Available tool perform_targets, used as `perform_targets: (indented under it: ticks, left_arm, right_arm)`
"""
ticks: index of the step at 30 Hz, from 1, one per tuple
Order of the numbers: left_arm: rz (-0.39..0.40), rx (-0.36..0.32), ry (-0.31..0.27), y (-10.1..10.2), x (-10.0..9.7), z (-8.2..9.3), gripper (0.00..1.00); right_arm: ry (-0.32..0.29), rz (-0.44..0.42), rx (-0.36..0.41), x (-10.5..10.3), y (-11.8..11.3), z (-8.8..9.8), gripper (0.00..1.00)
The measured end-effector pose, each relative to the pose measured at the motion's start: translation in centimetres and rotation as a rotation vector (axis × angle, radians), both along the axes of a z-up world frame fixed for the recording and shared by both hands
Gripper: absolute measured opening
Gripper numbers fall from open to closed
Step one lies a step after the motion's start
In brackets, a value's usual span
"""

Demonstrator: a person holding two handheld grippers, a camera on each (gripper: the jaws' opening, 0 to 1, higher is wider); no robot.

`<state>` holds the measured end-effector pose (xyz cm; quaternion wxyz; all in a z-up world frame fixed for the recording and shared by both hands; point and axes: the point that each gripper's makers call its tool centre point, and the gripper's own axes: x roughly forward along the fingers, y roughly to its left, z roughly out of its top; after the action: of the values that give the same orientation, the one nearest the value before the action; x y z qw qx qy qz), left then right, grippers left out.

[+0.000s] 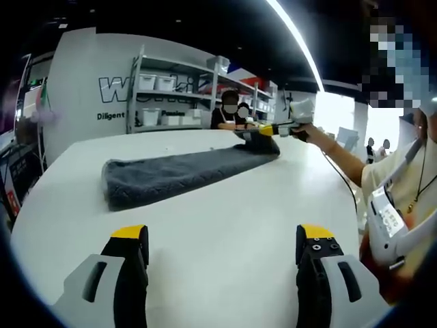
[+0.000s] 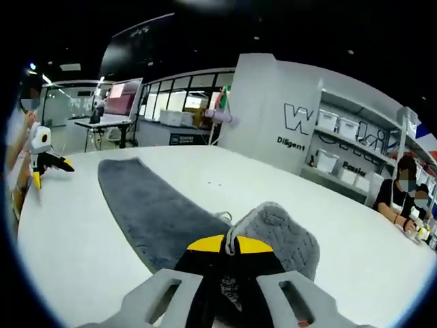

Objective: Fold the towel on the table until its edges align and the towel forms a compact rectangular stack.

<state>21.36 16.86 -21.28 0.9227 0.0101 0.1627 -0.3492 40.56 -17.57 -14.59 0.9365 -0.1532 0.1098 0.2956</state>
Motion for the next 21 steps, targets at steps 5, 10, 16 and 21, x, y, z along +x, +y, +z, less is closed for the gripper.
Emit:
perform_targets:
  ticks: [5,10,16,21]
  left_arm:
    - [0.003,0.003,-0.001,0.0,-0.1,0.0,0.88]
    - [0.001,0.000,0.001,0.1,-0.1,-0.1,0.88]
    - [0.007,0.006,0.005,0.3,-0.1,-0.2,0.87]
    - [0.005,0.004,0.002,0.3,-0.2,-0.2,0.87]
  right_arm:
    - [0.001,0.019,0.006,-0.1,0.8,0.3,0.01]
    - [-0.008,0.029,0.013,-0.1,1.3,0.7,0.01]
    - [-0.012,0.047,0.032,-0.3,2.3,1.5,0.01]
    - [-0.027,0.071,0.034,-0.3,3.5,2.1,0.01]
